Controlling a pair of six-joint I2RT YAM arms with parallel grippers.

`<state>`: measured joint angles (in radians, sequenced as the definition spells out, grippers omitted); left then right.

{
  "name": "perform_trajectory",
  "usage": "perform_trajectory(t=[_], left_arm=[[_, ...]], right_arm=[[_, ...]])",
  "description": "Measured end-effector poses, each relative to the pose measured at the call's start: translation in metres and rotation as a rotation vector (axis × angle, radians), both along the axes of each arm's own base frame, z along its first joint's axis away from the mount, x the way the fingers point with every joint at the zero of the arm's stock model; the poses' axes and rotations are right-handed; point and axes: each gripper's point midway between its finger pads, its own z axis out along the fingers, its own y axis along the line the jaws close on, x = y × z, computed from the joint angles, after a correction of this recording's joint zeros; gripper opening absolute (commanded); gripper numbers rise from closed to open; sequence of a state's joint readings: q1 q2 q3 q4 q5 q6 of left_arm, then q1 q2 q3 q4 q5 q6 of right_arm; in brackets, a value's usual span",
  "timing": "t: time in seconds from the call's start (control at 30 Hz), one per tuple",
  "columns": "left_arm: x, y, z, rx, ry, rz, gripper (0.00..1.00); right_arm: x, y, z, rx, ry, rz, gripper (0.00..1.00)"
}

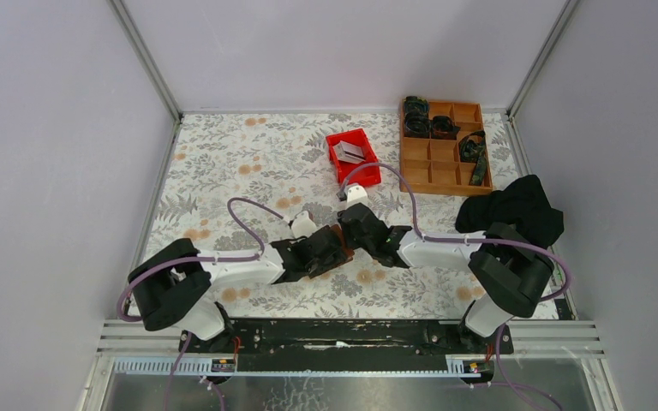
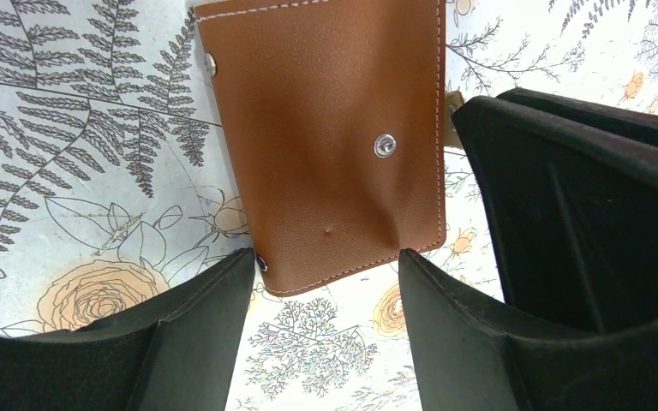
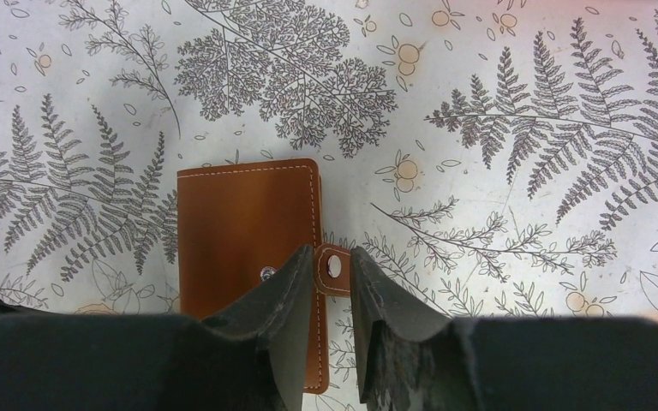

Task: Put the credit cards into the card holder
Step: Close the card holder at the center of the board.

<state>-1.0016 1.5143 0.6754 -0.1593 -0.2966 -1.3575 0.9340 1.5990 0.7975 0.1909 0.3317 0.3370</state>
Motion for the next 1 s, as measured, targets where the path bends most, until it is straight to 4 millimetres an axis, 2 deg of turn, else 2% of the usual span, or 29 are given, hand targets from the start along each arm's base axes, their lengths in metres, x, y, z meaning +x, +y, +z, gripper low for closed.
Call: perform_trajectory(t=[0.4, 0.67, 1.0], left_arm=[[-0.0004, 0.0004, -0.0026, -0.004, 0.001, 0.006, 0.71], [0.0013, -0.0053, -0.0035, -0.011, -0.001, 0.005, 0.71], [0.0028, -0.0079, -0.0036, -0.026, -0.001, 0.019, 0.71]], right_arm=[[-0.0003, -0.0008, -0.0031, -0.017, 0.004, 0.008, 0.32], [0.001, 0.0003, 0.0002, -0.033, -0.002, 0.024, 0.39], [0.0013, 0.0017, -0.0018, -0.057, 0.003, 0.045, 0.39]])
